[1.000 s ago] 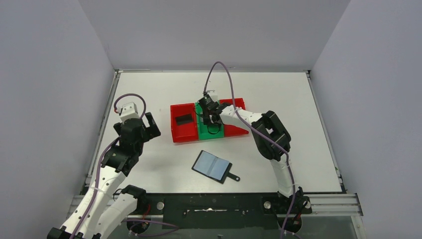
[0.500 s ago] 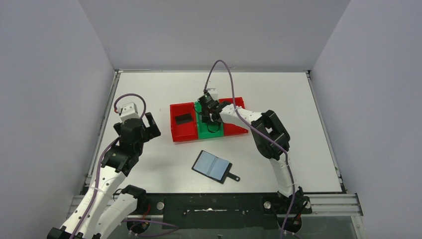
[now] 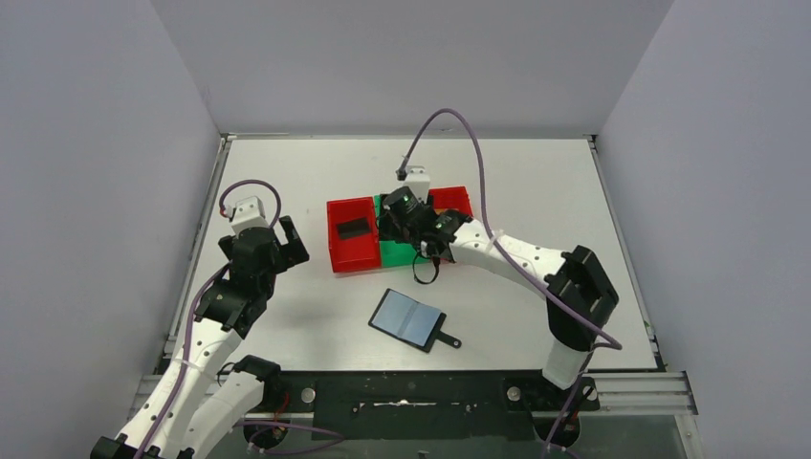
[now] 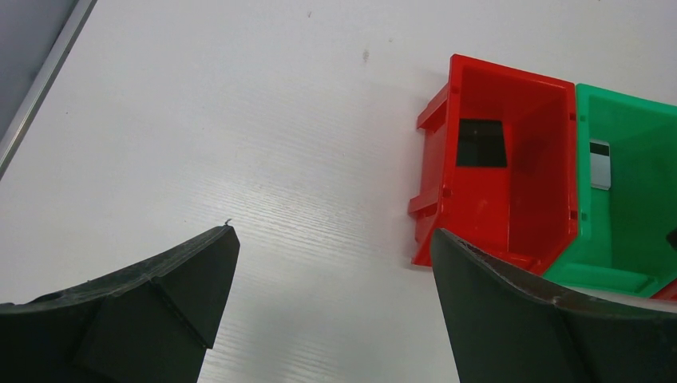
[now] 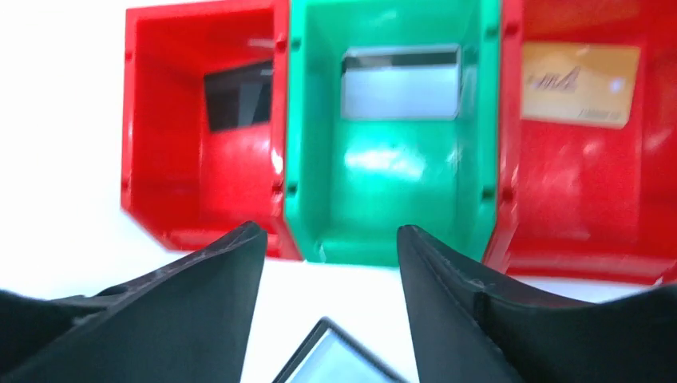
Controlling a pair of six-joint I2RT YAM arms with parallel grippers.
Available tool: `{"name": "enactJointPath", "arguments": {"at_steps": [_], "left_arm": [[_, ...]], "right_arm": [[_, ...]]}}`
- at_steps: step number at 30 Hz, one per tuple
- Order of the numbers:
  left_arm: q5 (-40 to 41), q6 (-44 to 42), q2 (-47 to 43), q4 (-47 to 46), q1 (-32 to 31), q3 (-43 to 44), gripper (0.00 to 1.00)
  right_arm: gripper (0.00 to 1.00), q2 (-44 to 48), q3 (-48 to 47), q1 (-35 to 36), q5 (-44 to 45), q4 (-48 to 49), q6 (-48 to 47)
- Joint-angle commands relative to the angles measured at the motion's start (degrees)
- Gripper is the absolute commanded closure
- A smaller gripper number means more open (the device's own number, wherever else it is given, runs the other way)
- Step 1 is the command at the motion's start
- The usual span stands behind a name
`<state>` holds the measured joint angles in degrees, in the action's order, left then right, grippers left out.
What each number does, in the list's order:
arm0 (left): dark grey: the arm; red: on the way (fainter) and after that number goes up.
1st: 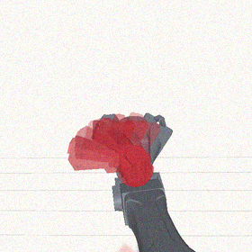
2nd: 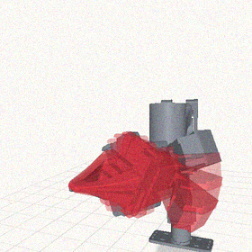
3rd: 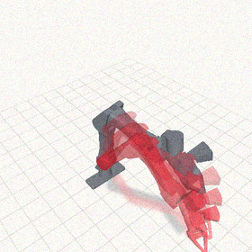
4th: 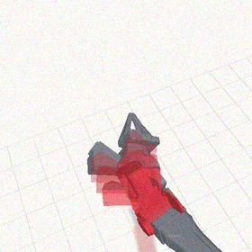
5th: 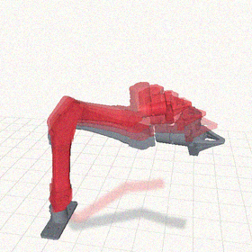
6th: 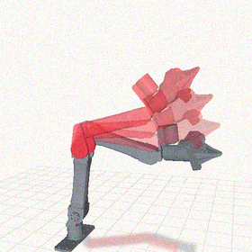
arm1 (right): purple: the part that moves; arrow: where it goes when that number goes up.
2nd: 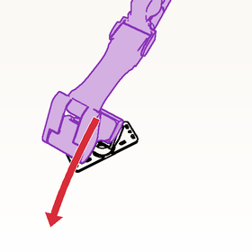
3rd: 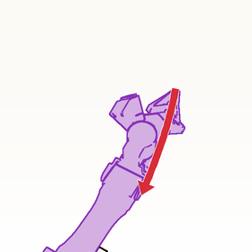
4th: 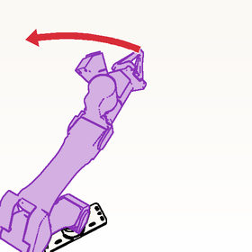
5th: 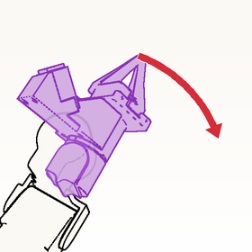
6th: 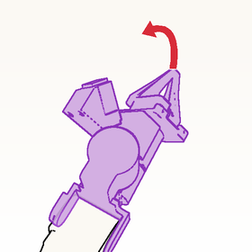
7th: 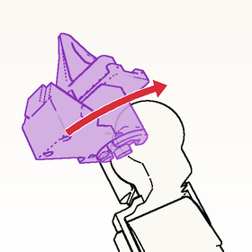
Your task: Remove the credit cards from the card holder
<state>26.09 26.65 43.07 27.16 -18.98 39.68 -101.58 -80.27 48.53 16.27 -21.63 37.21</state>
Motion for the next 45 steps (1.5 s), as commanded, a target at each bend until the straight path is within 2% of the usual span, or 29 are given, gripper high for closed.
{"name": "enactJointPath", "arguments": {"at_steps": [1,7,14,17,28,36,45], "left_arm": [[-0.55,-0.73,0.07,-2.99,0.53,0.40,0.07],[-0.95,-0.82,0.25,-3.07,0.61,0.35,0.07],[-1.37,-0.99,0.38,-3.31,0.61,0.28,0.07],[-1.18,-1.08,0.35,-3.25,0.67,0.31,0.07],[-2.26,-1.08,0.54,-3.42,0.82,0.24,0.07],[-2.17,-1.12,0.34,-3.42,0.88,0.29,0.07],[-2.14,-1.27,0.52,-3.42,0.85,0.18,0.07]], "right_arm": [[0.35,3.40,6.34,6.53,7.28,-1.16,11.89],[0.19,-0.17,6.56,15.88,12.16,-6.56,25.43],[0.16,-6.26,2.72,20.26,12.81,-15.93,33.72],[0.18,-6.17,2.39,21.09,14.03,-19.62,36.83],[0.24,-7.28,2.78,21.69,12.37,-22.60,39.50],[0.27,-9.91,5.33,20.62,9.87,-20.97,37.77],[0.43,-10.97,7.70,21.22,10.14,-20.47,37.10]]}}
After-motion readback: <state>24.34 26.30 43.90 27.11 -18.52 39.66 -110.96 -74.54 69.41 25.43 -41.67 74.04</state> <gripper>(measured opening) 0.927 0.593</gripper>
